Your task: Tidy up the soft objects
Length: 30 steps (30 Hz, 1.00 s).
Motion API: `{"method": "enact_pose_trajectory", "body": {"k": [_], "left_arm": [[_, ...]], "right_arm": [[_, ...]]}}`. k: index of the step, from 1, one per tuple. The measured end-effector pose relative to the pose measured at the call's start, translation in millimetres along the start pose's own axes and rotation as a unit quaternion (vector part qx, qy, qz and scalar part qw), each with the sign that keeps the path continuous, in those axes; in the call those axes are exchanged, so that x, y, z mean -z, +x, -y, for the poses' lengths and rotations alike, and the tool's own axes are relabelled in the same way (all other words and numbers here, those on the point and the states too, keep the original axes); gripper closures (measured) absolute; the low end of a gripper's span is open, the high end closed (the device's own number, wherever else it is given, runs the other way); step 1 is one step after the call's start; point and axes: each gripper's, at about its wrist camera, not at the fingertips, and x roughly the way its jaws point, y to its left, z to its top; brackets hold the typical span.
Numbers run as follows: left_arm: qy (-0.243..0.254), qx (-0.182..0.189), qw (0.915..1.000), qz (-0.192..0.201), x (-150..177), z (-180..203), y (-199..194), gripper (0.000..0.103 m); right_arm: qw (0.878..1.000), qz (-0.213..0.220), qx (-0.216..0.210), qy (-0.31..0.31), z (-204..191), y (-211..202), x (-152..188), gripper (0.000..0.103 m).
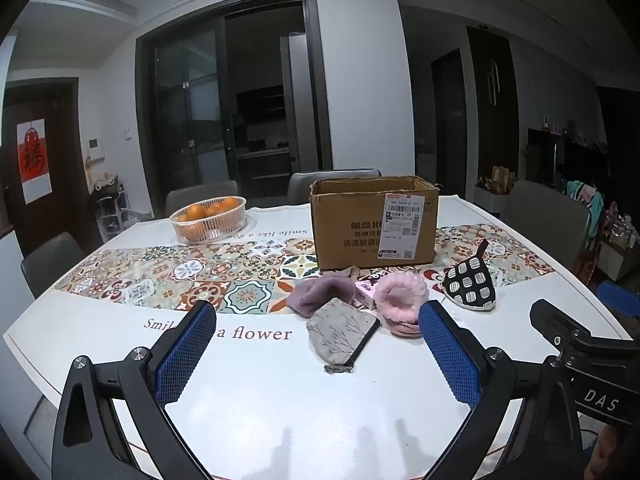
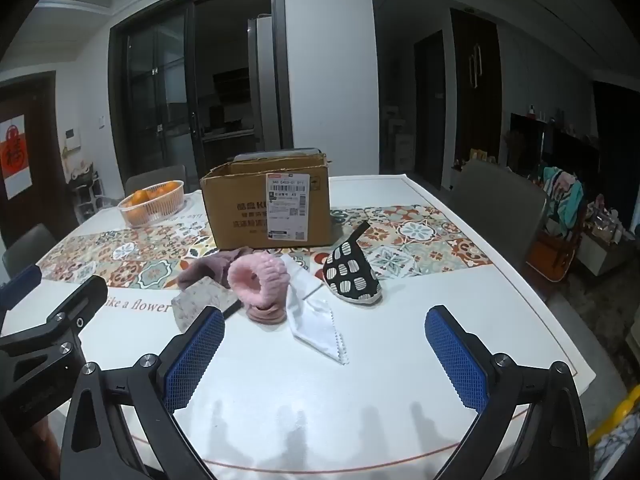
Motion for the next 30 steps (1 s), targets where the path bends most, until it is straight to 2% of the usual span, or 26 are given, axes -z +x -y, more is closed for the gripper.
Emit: {"method": "enact_pose_trajectory", "body": {"k": [8, 11, 30], "left_arm": [[0.004, 0.002, 1.0000, -0.008, -1.3, 5.7, 5.2, 0.000], [-0.002, -0.004, 1.0000, 0.003, -0.2, 4.0, -0.9, 0.000], [-0.005, 0.001, 1.0000, 0.003, 1.2, 1.3, 1.1, 0.000]], "right_arm": [[1.000, -0.004, 0.001, 0.000, 1.1, 0.6, 0.7, 0.000], [1.000, -0.004, 0.001, 0.001, 1.5, 0.7, 0.3, 0.000], [1.000, -0.001, 0.000, 0.002, 1.9, -0.6, 0.3, 0.000]]}}
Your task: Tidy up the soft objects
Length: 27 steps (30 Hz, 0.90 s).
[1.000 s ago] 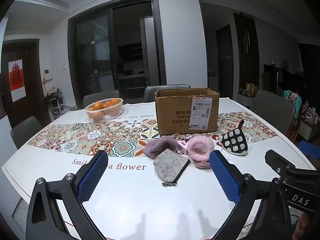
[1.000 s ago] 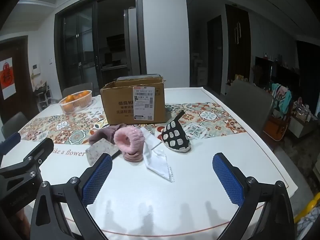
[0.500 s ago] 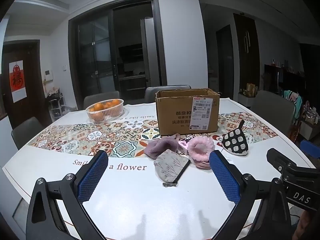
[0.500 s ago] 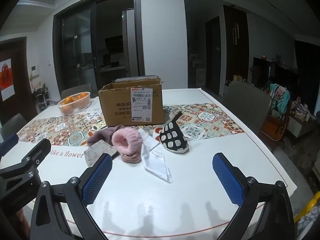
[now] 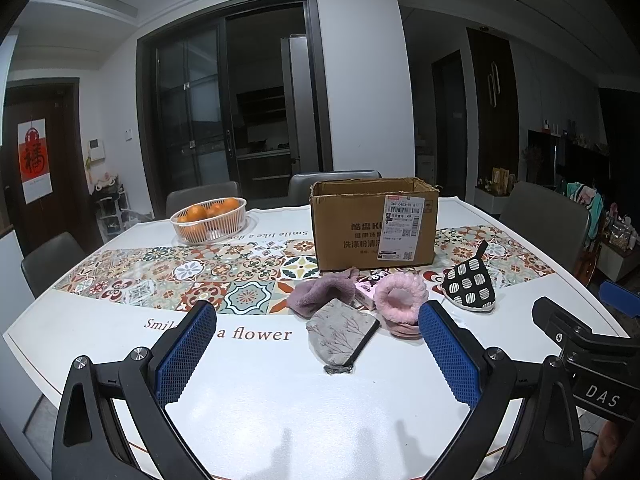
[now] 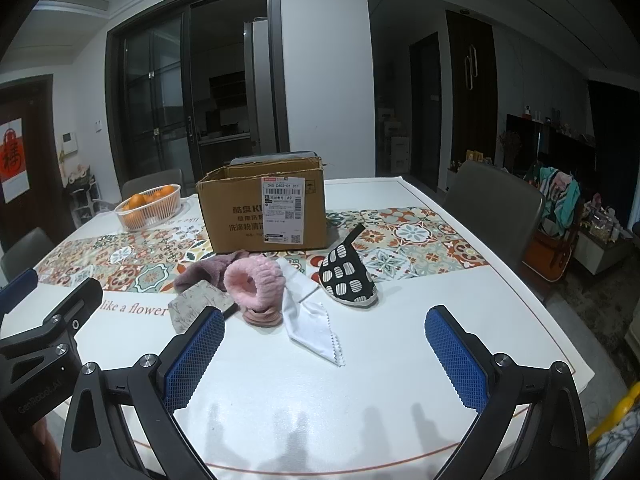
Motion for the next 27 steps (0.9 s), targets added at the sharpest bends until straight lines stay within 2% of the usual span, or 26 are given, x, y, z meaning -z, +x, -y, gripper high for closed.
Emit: {"method": "enact_pose_trajectory", "body": {"k": [27], "left_arm": [[0.000, 0.001, 1.0000, -0.001, -1.1, 1.1, -1.7, 0.000]], "right_arm": [[1.000, 0.001, 0.000, 0.001, 0.8, 0.2, -0.2, 0.000]]}}
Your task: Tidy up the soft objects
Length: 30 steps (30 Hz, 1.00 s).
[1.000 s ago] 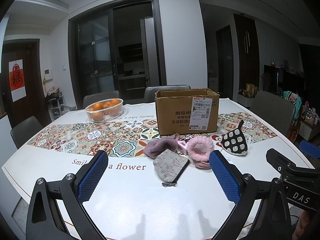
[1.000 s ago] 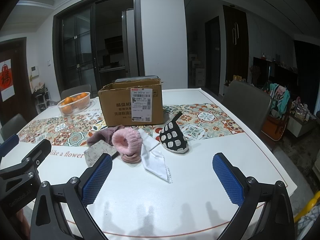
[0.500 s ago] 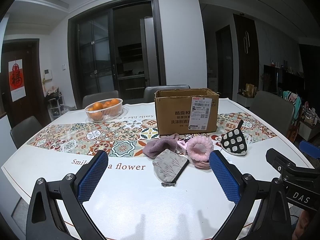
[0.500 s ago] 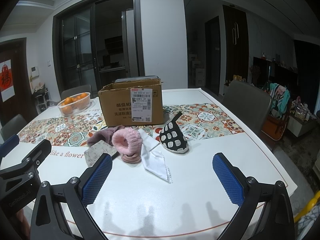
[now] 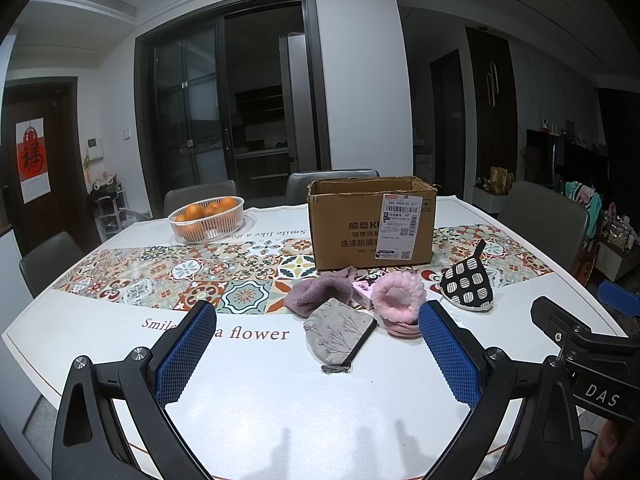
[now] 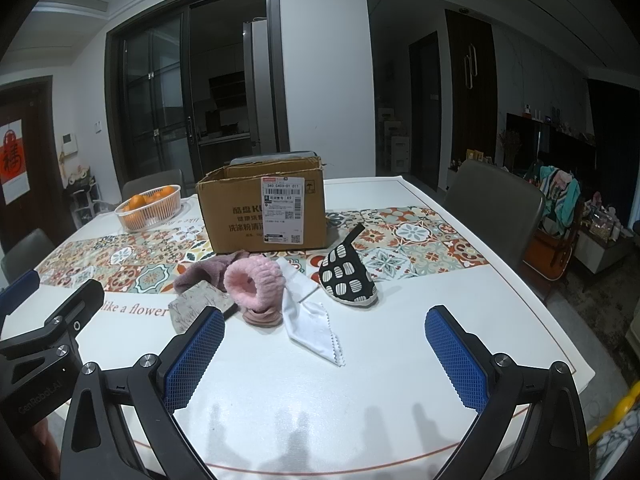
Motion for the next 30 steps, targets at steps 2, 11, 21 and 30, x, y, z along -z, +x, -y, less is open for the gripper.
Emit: {"method": "enact_pose_trajectory", "body": {"k": [2, 11, 21, 30], "left_arm": [[0.000, 0.001, 1.0000, 0.000, -0.1, -0.1, -0.1, 0.000], [0.000, 0.000, 1.0000, 0.000, -0.3, 0.1, 0.0, 0.000], [0.000, 0.000, 1.0000, 0.000, -1.2, 1.1, -1.6, 0.000], [-0.001, 0.007, 0.9999, -0.009, 2.0, 4.4, 2.4, 0.000]], "right_arm": [[1.000, 0.000, -0.001, 0.000, 0.1, -0.2, -0.1, 0.000], [1.000, 0.000, 0.000, 0.001, 0.8, -0.7, -0.6, 0.000], [1.000, 0.000, -0.001, 0.001, 0.8, -0.8, -0.8, 0.000], [1.000, -0.005, 0.001, 0.000, 8.9, -1.8, -6.8, 0.000]]}}
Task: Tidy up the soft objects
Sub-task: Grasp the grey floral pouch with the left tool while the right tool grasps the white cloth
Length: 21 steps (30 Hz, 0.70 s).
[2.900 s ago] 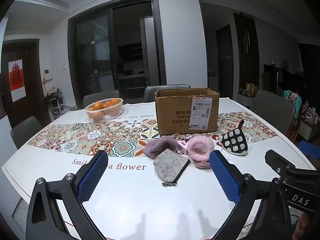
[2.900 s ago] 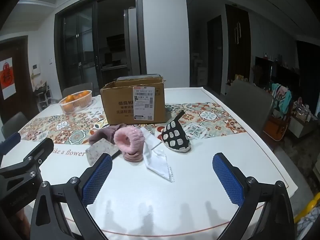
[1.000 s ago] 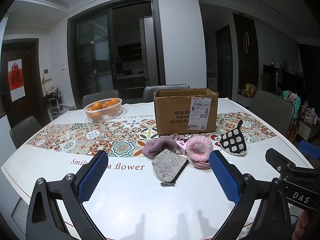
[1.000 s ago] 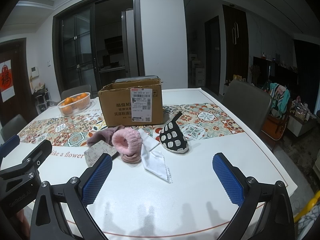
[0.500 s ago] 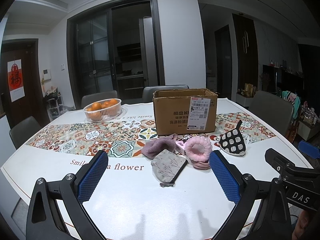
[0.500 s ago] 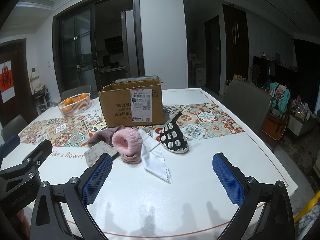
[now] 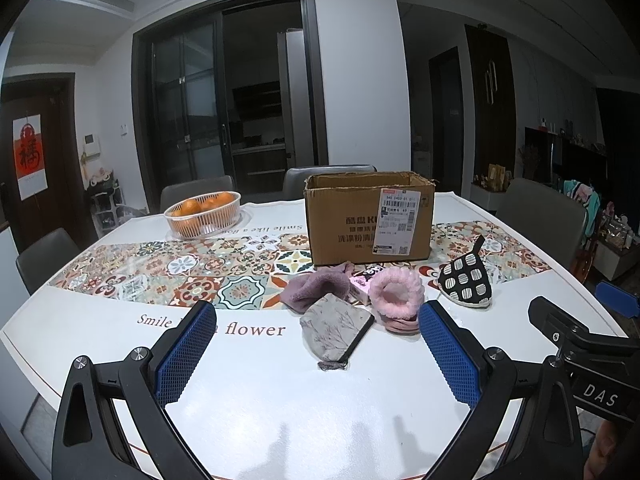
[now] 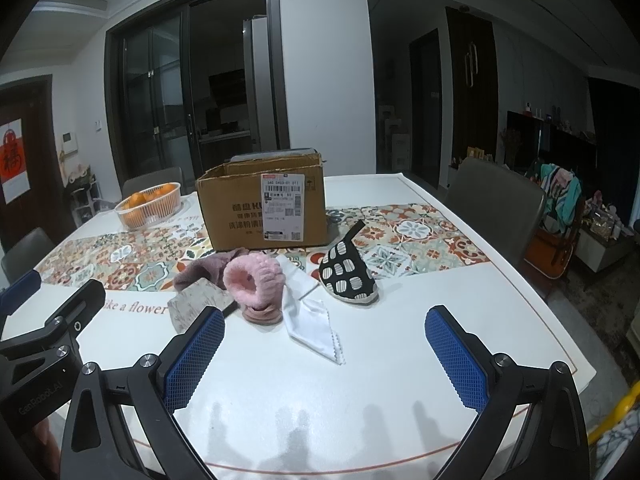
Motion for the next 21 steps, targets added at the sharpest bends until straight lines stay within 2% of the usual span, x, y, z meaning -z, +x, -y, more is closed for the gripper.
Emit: {"method": "enact_pose_trajectory", "body": {"k": [7, 12, 21], "left_arm": [[0.002, 0.004, 0.9999, -0.016, 5, -3, 20, 0.000], [0.003, 0.007, 0.9992, -0.039, 10, -5, 49, 0.000], [0.008, 0.013, 0.9971, -0.075, 16, -3, 101, 0.003]], "right_arm": [[1.000, -0.016, 0.003, -0.004, -12, 24, 12, 0.000], [1.000, -0.027, 0.004, -0.013, -16, 42, 12, 0.000], [0.998, -0.069, -0.007, -0.013, -20, 102, 13, 0.001]]}}
